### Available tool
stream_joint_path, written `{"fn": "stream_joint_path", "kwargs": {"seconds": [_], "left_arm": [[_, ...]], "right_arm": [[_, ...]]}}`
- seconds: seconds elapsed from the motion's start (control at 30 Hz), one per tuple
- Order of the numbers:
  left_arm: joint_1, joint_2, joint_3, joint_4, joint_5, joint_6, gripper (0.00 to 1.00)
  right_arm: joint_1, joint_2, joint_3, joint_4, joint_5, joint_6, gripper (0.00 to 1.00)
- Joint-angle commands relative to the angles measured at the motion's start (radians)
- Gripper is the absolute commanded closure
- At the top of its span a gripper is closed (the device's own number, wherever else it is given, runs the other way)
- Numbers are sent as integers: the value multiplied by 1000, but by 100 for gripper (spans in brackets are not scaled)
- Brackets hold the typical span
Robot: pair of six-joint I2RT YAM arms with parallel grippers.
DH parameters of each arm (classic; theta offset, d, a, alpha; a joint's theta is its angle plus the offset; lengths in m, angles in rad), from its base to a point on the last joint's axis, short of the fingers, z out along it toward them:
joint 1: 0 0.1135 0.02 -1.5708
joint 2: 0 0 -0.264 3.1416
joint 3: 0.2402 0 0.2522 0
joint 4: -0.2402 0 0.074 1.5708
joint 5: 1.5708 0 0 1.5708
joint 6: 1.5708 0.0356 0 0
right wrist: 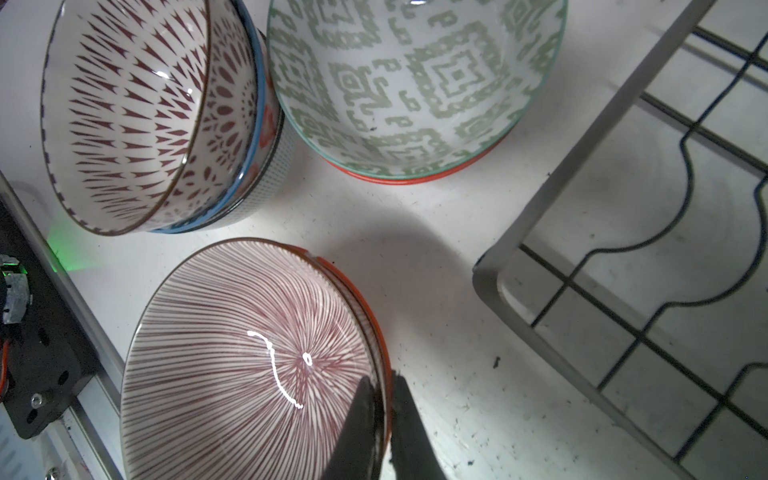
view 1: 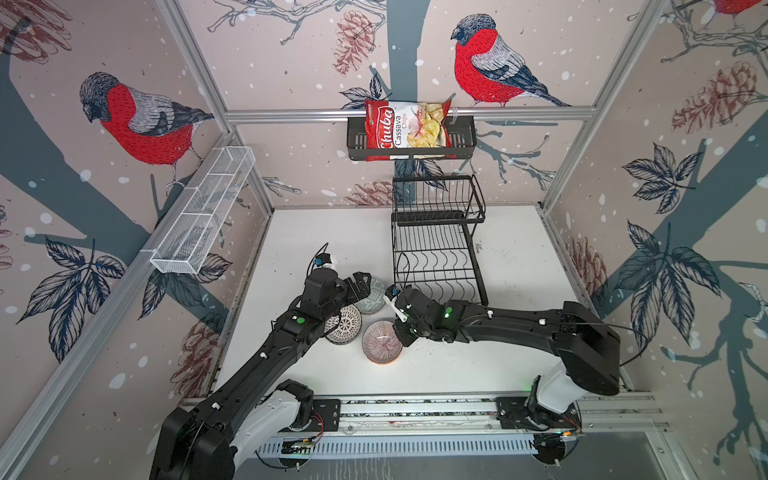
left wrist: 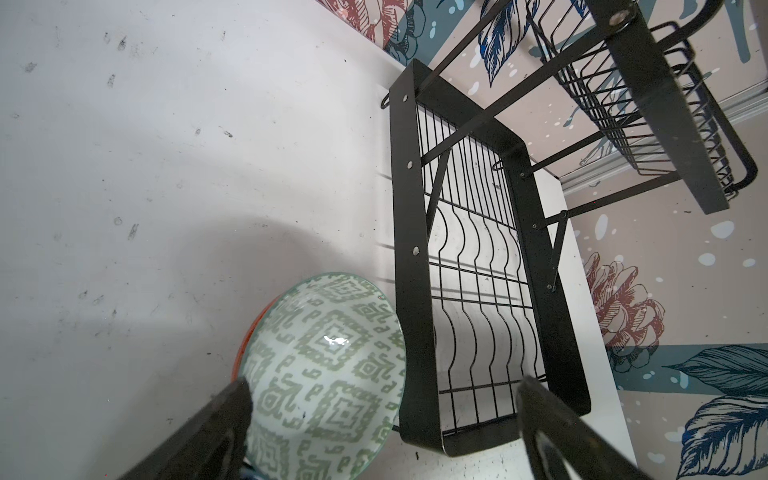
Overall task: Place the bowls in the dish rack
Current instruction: 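Grasp the rim of the pink-striped bowl with the right gripper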
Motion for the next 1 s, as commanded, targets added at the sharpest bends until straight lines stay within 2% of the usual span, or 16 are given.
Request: {"fn": "stream_joint_path", "kwargs": {"seconds": [0.0, 0.2, 0.37, 0.97], "left_arm": [[0, -2, -2, 31, -1, 6, 2], [0, -2, -1, 29, 0, 9, 2], [1, 0, 1, 30, 11, 18, 2], [-1, 10, 58, -16, -30, 35, 2]], "right_arm": [[1, 5, 5, 13, -7, -8, 87], [4, 17, 10, 13, -8, -9, 88], [6, 21, 18, 9, -7, -7, 99], [-25, -75, 74, -12, -9, -5, 100]]}}
